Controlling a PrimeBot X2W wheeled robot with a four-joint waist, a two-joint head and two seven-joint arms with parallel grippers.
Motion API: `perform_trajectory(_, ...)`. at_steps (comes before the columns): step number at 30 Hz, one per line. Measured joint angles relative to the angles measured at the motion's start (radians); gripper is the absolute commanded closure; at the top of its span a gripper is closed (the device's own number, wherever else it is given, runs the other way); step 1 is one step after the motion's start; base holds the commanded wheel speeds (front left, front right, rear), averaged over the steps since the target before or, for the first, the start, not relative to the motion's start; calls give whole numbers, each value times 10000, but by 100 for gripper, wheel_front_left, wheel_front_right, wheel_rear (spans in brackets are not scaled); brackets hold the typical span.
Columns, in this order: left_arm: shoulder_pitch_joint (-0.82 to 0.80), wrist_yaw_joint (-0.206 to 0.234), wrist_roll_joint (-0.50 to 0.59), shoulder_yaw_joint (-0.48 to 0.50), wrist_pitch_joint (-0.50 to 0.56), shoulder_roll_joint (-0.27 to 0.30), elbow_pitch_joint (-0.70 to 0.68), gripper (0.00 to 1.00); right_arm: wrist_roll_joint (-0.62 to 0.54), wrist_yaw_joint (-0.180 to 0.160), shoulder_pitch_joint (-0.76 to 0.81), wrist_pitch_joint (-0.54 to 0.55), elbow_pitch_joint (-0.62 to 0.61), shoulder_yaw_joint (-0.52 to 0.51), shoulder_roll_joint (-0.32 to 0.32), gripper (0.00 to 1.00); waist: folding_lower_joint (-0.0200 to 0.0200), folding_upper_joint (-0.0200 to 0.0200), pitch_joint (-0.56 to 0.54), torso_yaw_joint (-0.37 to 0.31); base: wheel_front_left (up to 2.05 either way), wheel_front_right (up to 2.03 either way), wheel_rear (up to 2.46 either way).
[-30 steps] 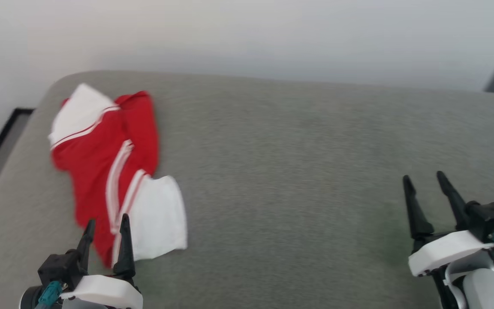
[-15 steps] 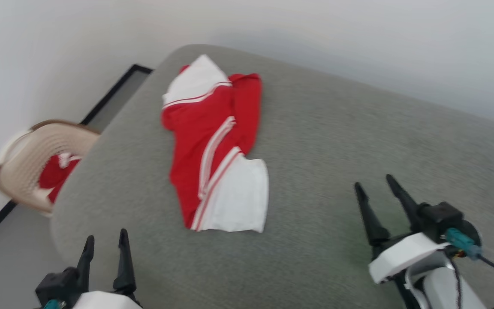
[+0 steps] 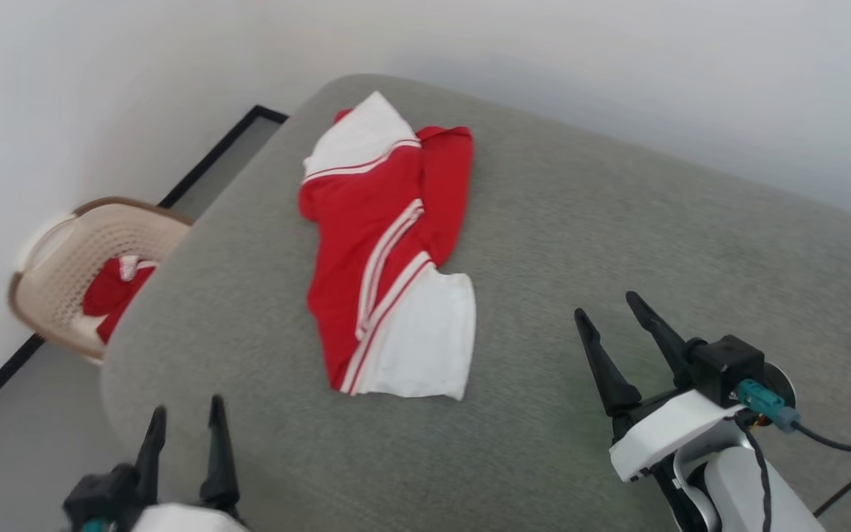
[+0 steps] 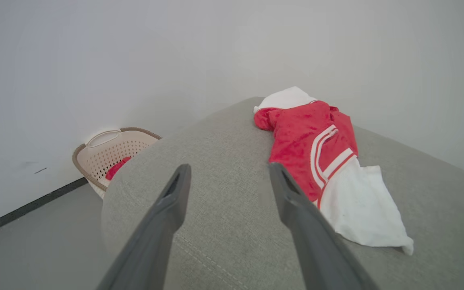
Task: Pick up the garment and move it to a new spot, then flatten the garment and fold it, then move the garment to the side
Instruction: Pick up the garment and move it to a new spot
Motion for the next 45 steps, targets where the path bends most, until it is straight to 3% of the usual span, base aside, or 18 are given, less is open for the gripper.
perform_trajectory(4,-737,-479,635,-4,0,38,142,0,-10,0,-101,-2,-65,-59,-40,0,-1,0,99,-514,0,0,0)
perform_trajectory(8,-2055,-836,911,-224,-4,483,759,0,-10,0,-231,-2,-134,-313,-217,0,0,0,441,-1249,0,0,0)
perform_trajectory(13,-3862,-965,-500,-460,744,1546,2955,0,8,0,-267,-2,-251,-558,-163,0,0,0,886,-2266,0,0,0)
perform_trajectory(17,-5063,-986,-1246,-1455,1973,2782,4138,0,8,0,-316,0,-320,-571,-44,0,0,0,1243,-3065,0,0,0)
perform_trajectory(23,-6219,-1003,-3377,-2234,4449,4054,5791,0,56,0,-731,0,-433,-667,90,0,0,0,1935,-4267,0,0,0)
perform_trajectory(27,-6527,-1003,-3877,-2393,5461,4606,6608,0,98,0,-792,-2,-454,-688,205,0,0,0,2243,-4860,0,0,0)
perform_trajectory(35,-7514,-1011,-3977,-2326,5517,5045,7938,0,111,0,-941,-2,-487,-775,159,0,-1,0,2769,-5487,0,0,0)
perform_trajectory(36,-7609,-1011,-3979,-2332,5517,5043,8101,30,111,0,-962,-2,-479,-765,169,0,0,0,2787,-5527,0,0,0)
perform_trajectory(37,-7678,-1011,-3996,-2316,5519,5037,8253,44,111,0,-987,-2,-479,-761,194,0,0,1,2792,-5551,0,0,0)
perform_trajectory(38,-7764,-1011,-4067,-2297,5519,5018,8399,100,109,0,-1003,-2,-481,-750,222,0,-1,1,2782,-5561,0,0,0)
perform_trajectory(41,-7847,-1003,-4021,-2359,5062,5043,8650,100,111,0,-1061,-2,-474,-696,307,0,0,0,2701,-5574,0,0,0)
perform_trajectory(45,-7920,-995,-3777,-2479,3568,5039,8621,100,113,0,-1076,-2,-422,-698,376,0,0,-1,2484,-5572,0,0,0)
